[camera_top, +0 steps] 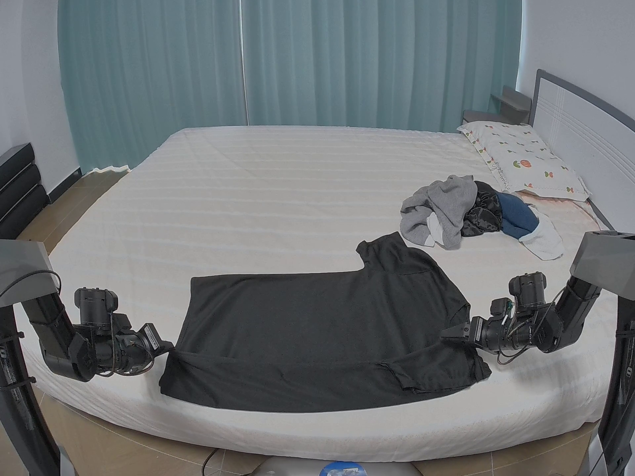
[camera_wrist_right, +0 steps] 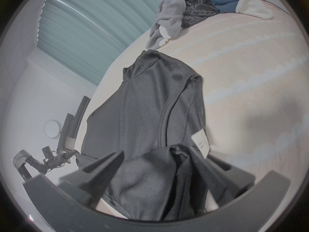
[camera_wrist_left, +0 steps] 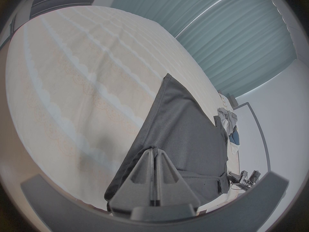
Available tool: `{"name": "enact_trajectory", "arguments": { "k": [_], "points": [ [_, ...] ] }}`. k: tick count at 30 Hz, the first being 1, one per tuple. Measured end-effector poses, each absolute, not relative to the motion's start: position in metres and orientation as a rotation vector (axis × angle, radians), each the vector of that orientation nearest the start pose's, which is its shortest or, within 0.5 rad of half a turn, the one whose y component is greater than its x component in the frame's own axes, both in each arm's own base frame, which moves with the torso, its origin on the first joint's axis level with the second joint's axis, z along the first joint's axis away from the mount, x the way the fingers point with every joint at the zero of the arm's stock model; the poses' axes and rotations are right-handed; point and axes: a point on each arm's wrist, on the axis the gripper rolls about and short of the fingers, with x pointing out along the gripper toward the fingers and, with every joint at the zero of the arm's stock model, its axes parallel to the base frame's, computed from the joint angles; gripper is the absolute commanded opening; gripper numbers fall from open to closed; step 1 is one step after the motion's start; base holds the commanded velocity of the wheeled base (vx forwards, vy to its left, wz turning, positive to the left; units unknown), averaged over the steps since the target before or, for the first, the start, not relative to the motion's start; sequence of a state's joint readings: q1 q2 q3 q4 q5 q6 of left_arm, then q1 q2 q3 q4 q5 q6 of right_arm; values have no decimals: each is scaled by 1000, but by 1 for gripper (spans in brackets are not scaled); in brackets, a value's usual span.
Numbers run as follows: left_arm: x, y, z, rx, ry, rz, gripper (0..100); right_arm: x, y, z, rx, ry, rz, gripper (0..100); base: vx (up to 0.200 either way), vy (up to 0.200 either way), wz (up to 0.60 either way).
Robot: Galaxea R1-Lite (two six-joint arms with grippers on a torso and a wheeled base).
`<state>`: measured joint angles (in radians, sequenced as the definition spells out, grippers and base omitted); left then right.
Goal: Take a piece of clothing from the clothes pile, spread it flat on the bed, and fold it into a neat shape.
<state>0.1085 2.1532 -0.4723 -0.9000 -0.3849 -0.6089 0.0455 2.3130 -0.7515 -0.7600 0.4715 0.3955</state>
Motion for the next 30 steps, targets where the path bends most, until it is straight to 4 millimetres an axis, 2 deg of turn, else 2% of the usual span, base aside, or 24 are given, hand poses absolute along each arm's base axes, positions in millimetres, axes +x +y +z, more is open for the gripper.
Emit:
{"name": "enact_trajectory", "arguments": {
  "k": [14,23,30],
  "points": [
    [288,23,8,-783,799,-24,0,338,11,-16,550,874,294,0,0,0,0],
    [272,21,23,-781,777,-30,0,320,4,10,567,835,300,0,0,0,0],
    [255,19,38,-773,748,-42,0,294,3,35,577,803,342,0,0,0,0]
  ]
}}
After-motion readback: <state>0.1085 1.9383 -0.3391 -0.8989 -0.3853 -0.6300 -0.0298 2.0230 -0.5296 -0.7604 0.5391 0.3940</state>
